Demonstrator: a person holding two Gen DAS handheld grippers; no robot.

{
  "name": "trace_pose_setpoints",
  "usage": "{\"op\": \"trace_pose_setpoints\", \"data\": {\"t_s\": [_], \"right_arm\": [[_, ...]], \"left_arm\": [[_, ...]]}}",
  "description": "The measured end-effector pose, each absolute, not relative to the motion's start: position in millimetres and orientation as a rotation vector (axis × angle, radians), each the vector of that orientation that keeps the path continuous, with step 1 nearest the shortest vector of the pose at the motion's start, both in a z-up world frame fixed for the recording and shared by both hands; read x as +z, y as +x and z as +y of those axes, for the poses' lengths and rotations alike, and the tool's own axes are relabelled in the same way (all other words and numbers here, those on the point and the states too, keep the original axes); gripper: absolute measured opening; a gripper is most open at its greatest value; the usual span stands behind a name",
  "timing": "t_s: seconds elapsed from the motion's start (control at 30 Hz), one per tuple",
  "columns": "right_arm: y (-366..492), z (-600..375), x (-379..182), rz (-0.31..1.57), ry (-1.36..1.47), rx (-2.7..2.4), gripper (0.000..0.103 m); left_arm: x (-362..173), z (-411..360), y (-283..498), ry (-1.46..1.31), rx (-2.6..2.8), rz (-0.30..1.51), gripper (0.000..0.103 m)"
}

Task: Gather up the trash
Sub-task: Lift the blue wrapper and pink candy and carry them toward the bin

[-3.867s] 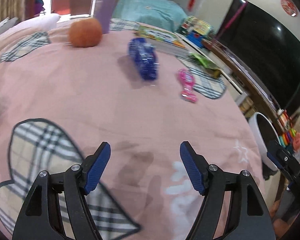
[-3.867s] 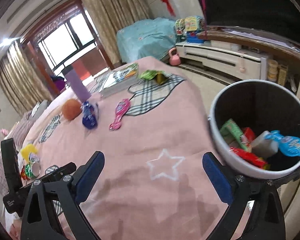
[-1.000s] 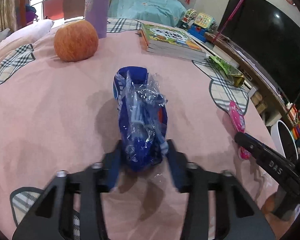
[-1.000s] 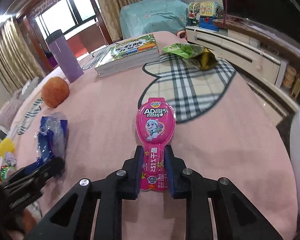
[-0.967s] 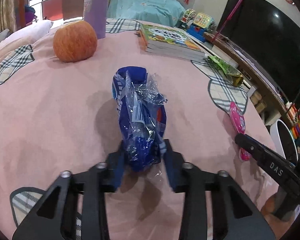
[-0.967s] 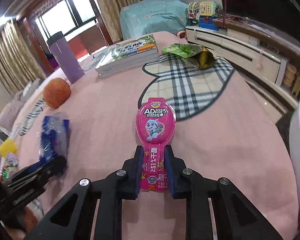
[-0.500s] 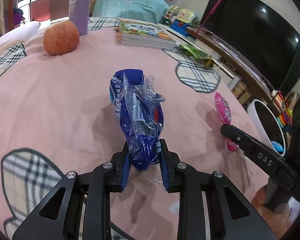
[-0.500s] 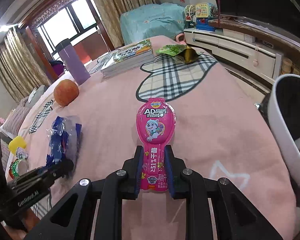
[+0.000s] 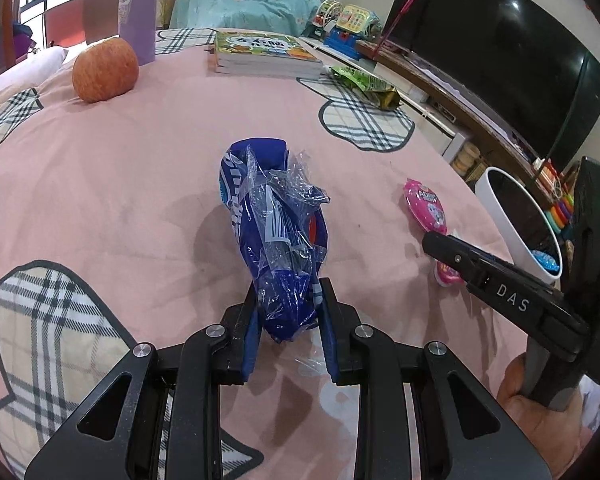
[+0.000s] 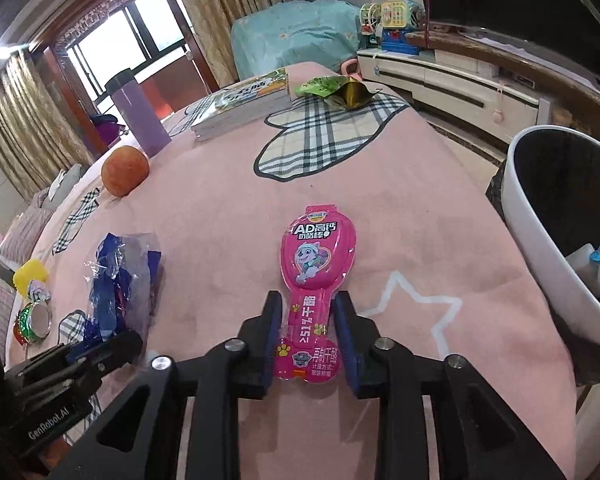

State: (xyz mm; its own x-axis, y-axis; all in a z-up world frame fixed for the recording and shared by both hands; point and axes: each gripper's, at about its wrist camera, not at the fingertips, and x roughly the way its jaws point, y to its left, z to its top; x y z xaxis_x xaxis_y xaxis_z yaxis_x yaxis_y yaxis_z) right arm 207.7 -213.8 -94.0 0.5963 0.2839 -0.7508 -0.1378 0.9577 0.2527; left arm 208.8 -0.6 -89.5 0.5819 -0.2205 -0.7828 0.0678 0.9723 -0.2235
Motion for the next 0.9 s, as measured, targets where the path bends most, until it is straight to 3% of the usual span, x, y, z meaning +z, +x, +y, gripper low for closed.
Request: {"op": "trace_pose_setpoints", "data": {"t_s": [0.17, 0.2, 0.9], "right_arm": [[204, -211, -94, 0.899, 0.156, 0.245, 0.029], [202, -210, -93, 0.895, 0.15, 0.243, 0.022], [135, -259, -45, 0.732, 0.24, 0.244, 0.022]], "left_arm": [[-89, -6, 203, -0.162, -0.176, 0.936, 0.025], [-88, -8, 202, -0.158, -0.179, 0.932, 0.025], [-57, -60, 170, -0.053, -0.267, 0.863, 0.025]]}}
